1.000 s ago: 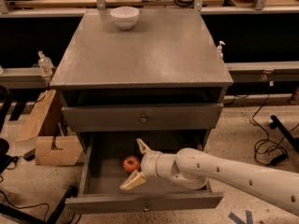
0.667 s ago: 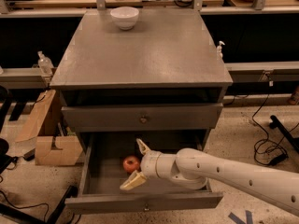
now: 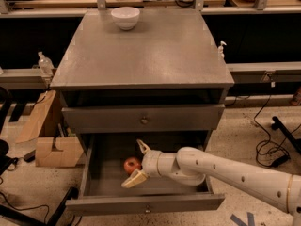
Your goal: Pick apple from middle drawer and place on counter
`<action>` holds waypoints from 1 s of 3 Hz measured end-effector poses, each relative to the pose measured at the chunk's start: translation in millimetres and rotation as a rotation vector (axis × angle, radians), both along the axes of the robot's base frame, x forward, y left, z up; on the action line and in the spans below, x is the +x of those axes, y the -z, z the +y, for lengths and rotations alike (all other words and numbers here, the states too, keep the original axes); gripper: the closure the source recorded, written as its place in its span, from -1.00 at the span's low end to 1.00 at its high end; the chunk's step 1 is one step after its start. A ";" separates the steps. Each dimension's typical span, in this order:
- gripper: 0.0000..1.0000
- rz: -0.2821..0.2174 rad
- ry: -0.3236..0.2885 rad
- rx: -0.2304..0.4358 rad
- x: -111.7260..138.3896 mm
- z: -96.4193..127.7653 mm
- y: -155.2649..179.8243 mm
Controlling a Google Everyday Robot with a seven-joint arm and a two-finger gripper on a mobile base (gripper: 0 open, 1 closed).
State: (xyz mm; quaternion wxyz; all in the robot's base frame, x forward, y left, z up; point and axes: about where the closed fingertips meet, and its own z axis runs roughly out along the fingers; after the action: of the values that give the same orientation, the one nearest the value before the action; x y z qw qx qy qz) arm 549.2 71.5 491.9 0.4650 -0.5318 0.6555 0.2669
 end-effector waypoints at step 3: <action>-1.00 0.070 -0.046 0.002 34.8 15.0 76.4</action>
Offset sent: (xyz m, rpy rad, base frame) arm 0.0425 0.0082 -0.0903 0.0431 0.0824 0.0391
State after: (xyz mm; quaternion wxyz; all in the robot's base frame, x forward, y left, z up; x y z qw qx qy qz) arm 584.0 86.5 415.4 0.4359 -0.5367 0.6587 0.2967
